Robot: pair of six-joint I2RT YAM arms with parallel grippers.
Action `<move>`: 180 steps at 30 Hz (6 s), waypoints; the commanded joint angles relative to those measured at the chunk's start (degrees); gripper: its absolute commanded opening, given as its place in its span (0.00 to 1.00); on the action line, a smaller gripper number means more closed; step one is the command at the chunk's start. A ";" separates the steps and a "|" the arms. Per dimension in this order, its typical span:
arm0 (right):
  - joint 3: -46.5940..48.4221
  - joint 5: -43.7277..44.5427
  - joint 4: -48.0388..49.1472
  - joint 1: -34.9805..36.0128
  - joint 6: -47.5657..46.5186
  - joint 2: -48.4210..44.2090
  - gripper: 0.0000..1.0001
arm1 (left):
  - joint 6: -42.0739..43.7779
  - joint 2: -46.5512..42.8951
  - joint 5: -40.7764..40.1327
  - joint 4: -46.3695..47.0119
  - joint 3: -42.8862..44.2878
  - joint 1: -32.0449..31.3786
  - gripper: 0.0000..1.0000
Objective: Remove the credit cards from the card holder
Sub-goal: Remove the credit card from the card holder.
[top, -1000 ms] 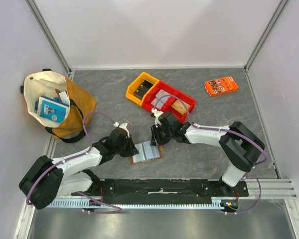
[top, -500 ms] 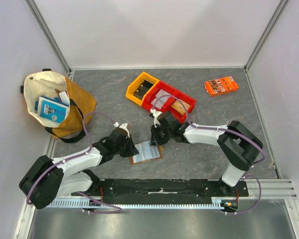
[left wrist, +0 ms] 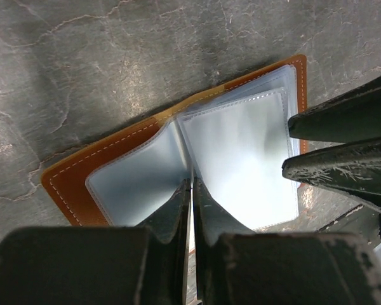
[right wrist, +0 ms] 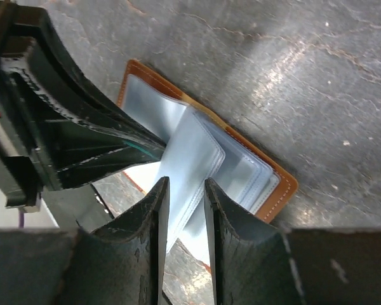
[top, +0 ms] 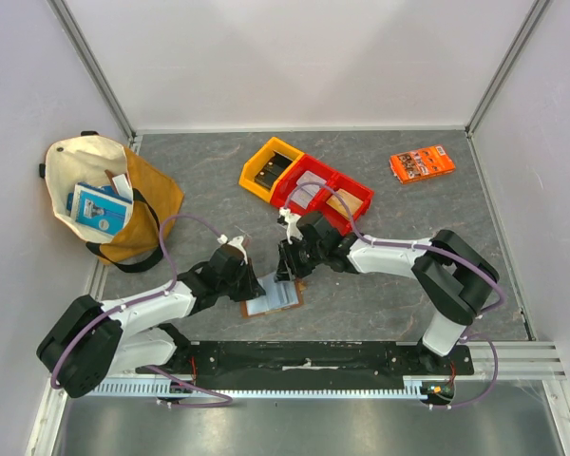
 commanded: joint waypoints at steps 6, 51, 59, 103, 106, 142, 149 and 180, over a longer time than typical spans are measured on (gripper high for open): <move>2.88 -7.16 5.70 1.67 2.94 0.71 0.38 | -2.99 -1.22 -0.62 2.19 -2.21 -0.31 0.09; 5.26 -0.22 3.68 4.40 5.22 8.09 0.46 | -10.02 -19.86 -10.11 -6.69 -6.86 -0.31 0.04; 3.50 -1.36 6.49 3.35 7.51 9.41 0.43 | -13.80 -20.29 -11.17 -6.25 -10.73 -0.22 0.02; -3.80 -9.71 18.10 -2.98 11.73 10.73 0.00 | -11.70 -18.54 -8.19 -4.94 -8.01 -0.22 0.09; -3.71 -9.80 18.01 -2.98 11.64 10.81 0.00 | -10.82 -18.10 -8.09 -4.50 -6.78 -0.13 0.10; -3.80 -6.11 13.36 -3.16 8.57 8.97 0.00 | -5.37 -4.04 -5.63 -13.11 0.16 -0.31 0.02; -3.36 -4.35 9.93 -3.86 7.08 8.09 0.00 | -4.93 -0.26 -5.28 -13.11 1.39 -0.92 0.02; -5.29 -10.23 13.44 -6.85 8.92 9.23 0.14 | -5.72 -6.41 -2.65 -7.84 5.26 -1.36 0.09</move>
